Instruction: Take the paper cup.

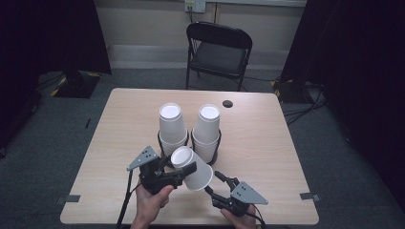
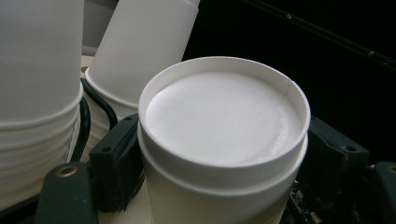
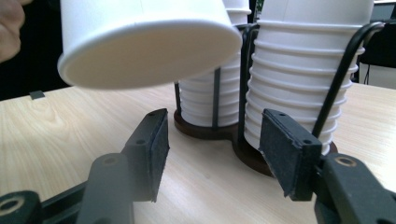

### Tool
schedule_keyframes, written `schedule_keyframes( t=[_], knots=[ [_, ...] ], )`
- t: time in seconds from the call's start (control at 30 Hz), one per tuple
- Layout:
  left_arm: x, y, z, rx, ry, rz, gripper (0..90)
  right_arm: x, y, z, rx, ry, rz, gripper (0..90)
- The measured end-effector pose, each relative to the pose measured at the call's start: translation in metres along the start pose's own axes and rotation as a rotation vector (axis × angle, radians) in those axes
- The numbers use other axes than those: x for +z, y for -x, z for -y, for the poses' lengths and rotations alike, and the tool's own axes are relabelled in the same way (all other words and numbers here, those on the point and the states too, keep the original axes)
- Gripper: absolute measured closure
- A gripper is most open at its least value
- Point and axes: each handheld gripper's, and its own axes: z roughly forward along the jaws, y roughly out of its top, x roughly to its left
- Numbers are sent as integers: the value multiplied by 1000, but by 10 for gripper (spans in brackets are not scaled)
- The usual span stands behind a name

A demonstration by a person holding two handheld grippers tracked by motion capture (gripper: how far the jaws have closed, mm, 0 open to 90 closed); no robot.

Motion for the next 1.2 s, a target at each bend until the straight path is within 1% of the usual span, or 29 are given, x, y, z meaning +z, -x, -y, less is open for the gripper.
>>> schedule_keyframes(
  t=[0.03, 0.07, 0.1, 0.13, 0.17, 0.27, 0.33, 0.37, 0.4, 0.43, 0.47, 0.5, 0.57, 0.6, 0.63, 0.73, 0.77, 0.8, 0.83, 0.9, 0.93, 0.97, 1.0, 1.07, 1.1, 1.13, 1.17, 1.2],
  knots=[
    [0, -1, 1, -11, -4, 3, 224, 0, -1, 0, -3, 8, -5, 431],
    [0, -1, 1, -11, -4, 3, 225, 0, -1, 0, -3, 8, -5, 431],
    [1, -3, 4, -30, -13, 12, 225, 0, -1, 1, 0, 28, -8, 435],
    [1, -3, 4, -30, -13, 12, 224, 0, -1, 1, 0, 28, -8, 435],
    [3, -4, 7, -43, -18, 16, 225, 0, -1, 1, 2, 42, -16, 445],
    [7, -7, 11, -81, -30, 53, 225, 0, -1, 1, 0, 47, -21, 447],
    [9, -8, 12, -87, -37, 55, 225, 0, -1, 1, 2, 50, -28, 452],
    [12, -9, 14, -96, -50, 57, 225, 1, 0, 0, -2, 61, -18, 467],
    [12, -9, 14, -96, -50, 57, 224, 1, 0, 0, -2, 61, -18, 467],
    [14, -10, 16, -117, -56, 69, 225, 1, 1, -1, -8, 71, -21, 479],
    [14, -10, 16, -117, -56, 69, 224, 1, 1, -1, -9, 77, -26, 485],
    [17, -10, 17, -135, -64, 84, 224, 1, 1, -2, -9, 83, -30, 488],
    [19, -11, 17, -160, -62, 98, 224, 3, 2, -2, 3, 89, -37, 491],
    [19, -11, 17, -160, -62, 98, 224, 3, 3, -2, 15, 92, -42, 491],
    [20, -12, 17, -176, -64, 113, 224, 4, 3, -3, 18, 92, -45, 493],
    [21, -11, 17, -176, -66, 119, 224, 5, 4, -3, 11, 92, -45, 501],
    [23, -10, 18, -189, -72, 138, 224, 6, 5, -4, 22, 105, -48, 516],
    [23, -10, 18, -189, -72, 138, 224, 6, 5, -4, 22, 105, -48, 516],
    [25, -9, 19, -184, -80, 141, 223, 7, 6, -5, 32, 120, -50, 525],
    [29, -9, 20, -210, -92, 163, 223, 8, 6, -6, 36, 130, -50, 539],
    [29, -9, 20, -210, -92, 163, 223, 8, 6, -6, 36, 130, -50, 539],
    [32, -8, 22, -207, -105, 174, 222, 9, 6, -6, 42, 140, -58, 557],
    [33, -6, 21, -205, -104, 165, 222, 9, 6, -6, 34, 141, -56, 565],
    [34, -5, 20, -195, -106, 166, 221, 9, 5, -6, 29, 145, -56, 599],
    [34, -5, 20, -183, -107, 168, 219, 8, 5, -5, 21, 148, -48, 617],
    [34, -5, 20, -183, -107, 168, 218, 8, 5, -5, 21, 148, -48, 617],
    [33, -4, 18, -169, -105, 178, 217, 7, 5, -5, 8, 154, -43, 686],
    [33, -4, 18, -169, -105, 178, 216, 6, 6, -5, 7, 161, -39, 718]
  ],
)
